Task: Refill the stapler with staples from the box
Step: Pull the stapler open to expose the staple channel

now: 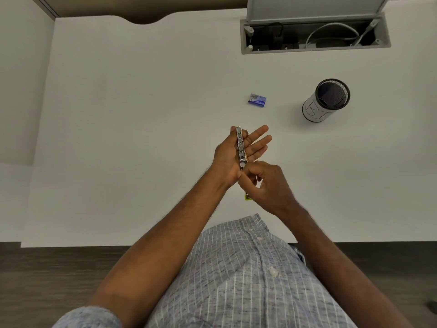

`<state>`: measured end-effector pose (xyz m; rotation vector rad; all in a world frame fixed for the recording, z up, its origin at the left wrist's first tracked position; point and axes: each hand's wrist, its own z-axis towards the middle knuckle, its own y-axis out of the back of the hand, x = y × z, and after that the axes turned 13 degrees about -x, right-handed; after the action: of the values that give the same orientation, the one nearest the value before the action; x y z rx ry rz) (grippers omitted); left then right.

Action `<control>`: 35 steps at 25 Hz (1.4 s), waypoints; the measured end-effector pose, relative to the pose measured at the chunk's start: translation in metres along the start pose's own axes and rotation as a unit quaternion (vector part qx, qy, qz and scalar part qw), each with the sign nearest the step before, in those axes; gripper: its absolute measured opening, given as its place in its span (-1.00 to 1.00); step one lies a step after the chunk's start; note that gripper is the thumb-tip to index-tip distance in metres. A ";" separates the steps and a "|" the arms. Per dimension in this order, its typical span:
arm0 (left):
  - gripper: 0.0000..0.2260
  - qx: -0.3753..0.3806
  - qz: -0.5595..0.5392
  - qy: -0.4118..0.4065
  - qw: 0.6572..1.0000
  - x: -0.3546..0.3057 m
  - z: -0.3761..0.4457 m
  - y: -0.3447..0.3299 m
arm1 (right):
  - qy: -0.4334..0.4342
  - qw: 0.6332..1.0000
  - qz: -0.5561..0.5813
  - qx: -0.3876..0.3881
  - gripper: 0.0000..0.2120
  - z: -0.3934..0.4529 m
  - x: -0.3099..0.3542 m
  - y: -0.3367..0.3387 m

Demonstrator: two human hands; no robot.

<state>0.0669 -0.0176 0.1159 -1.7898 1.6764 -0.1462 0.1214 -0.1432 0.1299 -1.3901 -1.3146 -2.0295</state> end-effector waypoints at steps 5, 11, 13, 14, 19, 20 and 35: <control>-0.55 0.004 0.021 0.014 1.000 0.003 -0.005 0.006 | 0.020 0.994 -0.052 -0.095 -0.83 0.012 0.006 -0.002; -0.62 -0.082 0.059 -0.021 0.995 0.008 -0.009 0.003 | -0.009 0.991 -0.121 -0.062 -0.64 0.027 0.012 -0.001; -0.58 -0.084 0.055 -0.011 0.995 0.007 -0.010 0.004 | -0.009 0.992 -0.108 -0.067 -0.68 0.026 0.013 -0.003; -0.58 -0.087 0.051 -0.010 0.995 0.008 -0.011 0.004 | -0.009 0.993 -0.096 -0.072 -0.70 0.026 0.012 -0.003; -0.63 -0.091 0.052 -0.014 0.994 0.009 -0.010 0.005 | -0.020 0.995 -0.044 -0.087 -0.82 0.027 0.005 -0.002; -0.63 -0.088 0.051 -0.014 0.995 0.009 -0.009 0.005 | -0.020 0.995 -0.036 -0.090 -0.84 0.027 0.005 -0.002; -0.58 0.011 0.025 0.002 1.000 0.000 -0.009 0.008 | -0.018 0.992 0.029 -0.125 -0.93 0.011 0.004 -0.008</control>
<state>0.0555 -0.0204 0.1183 -1.7312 1.7154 -0.1458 0.1199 -0.1294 0.1309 -1.5571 -1.0475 -2.1993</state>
